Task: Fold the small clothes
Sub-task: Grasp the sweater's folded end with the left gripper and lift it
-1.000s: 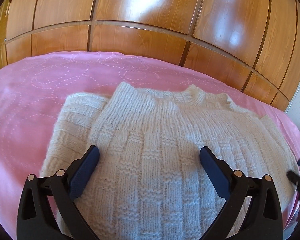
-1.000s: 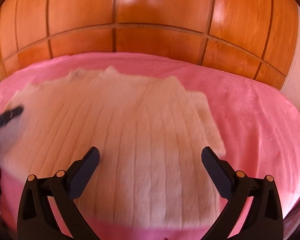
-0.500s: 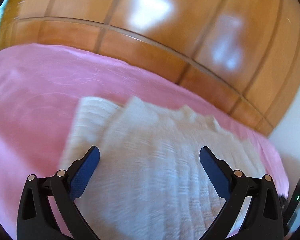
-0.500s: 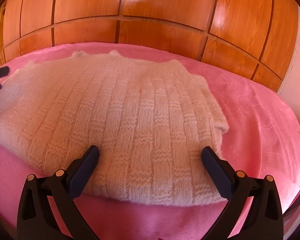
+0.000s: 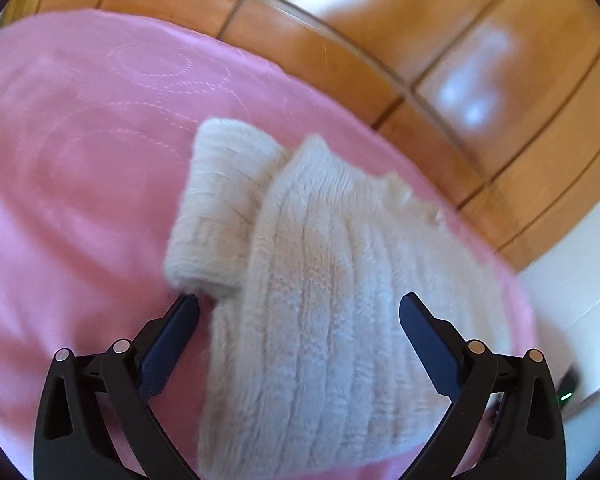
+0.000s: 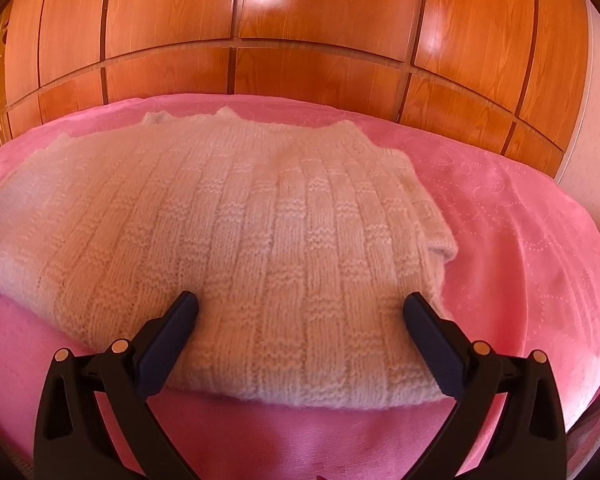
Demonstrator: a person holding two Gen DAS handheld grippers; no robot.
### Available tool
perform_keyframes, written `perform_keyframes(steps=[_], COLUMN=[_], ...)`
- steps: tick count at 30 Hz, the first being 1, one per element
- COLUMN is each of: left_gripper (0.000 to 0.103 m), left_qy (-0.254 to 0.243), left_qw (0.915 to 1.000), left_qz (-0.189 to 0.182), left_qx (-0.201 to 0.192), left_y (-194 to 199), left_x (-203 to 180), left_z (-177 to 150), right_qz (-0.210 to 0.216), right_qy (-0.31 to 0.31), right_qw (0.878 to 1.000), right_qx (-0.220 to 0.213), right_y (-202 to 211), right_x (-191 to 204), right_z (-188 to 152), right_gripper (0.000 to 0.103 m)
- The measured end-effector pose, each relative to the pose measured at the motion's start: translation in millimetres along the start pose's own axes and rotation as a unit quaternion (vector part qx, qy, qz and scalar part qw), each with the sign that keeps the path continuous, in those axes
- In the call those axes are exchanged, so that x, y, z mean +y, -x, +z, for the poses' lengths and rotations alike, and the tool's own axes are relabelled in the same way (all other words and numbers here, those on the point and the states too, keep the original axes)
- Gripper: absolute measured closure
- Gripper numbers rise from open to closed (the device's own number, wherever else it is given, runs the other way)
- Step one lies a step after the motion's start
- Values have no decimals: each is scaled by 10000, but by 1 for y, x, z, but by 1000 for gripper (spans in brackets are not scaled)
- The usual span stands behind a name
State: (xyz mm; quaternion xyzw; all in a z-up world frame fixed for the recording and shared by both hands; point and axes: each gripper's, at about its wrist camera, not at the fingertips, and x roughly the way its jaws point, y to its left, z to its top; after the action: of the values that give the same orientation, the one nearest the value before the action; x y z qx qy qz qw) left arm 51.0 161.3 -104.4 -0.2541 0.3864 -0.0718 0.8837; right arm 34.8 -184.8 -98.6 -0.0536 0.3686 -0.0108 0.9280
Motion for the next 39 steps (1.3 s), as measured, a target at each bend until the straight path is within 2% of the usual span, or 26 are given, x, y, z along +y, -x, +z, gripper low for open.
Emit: perform_keyframes(steps=[2,5,7,9,12,17,26,32,37,39], left_gripper=[17,26,38,60,73,80,82,82,82,82], left_qy=[-20,142,226,348,603,485,163,64,-114,-187], left_qw=[10000,9998,9996,9989,9969,9980,9982,9968,9951,9943], left_qz=[62,15,-52,-131,-291,-198,-569,-799,-985,-1050], left_qx=[68,103,178,298,423,357,109,29,-37,-44], left_y=[-8,-17,-24,-30,-33,-23,-3,3,9,10], left_x=[-3,-3,-3,-1,2,-14,-49,-73,-96,-102], left_z=[4,11,17,21,21,24,33,39,42,43], right_qz=[7,14,20,26,33,32,67,260,10,-151], right_qy=[-11,-16,-19,-35,-42,-42,-62,-117,-328,-368], right_qw=[10000,10000,10000,10000,10000,10000,10000,9995,9986,9987], right_qx=[-12,-2,-3,-10,-15,-16,-25,-142,-408,-323], right_y=[0,0,0,0,0,0,1,12,28,27], right_x=[-1,-1,0,0,-1,-1,-2,-11,-24,-28], right_z=[0,0,1,1,1,1,0,4,9,11], right_gripper=[2,2,2,2,2,2,2,2,2,2])
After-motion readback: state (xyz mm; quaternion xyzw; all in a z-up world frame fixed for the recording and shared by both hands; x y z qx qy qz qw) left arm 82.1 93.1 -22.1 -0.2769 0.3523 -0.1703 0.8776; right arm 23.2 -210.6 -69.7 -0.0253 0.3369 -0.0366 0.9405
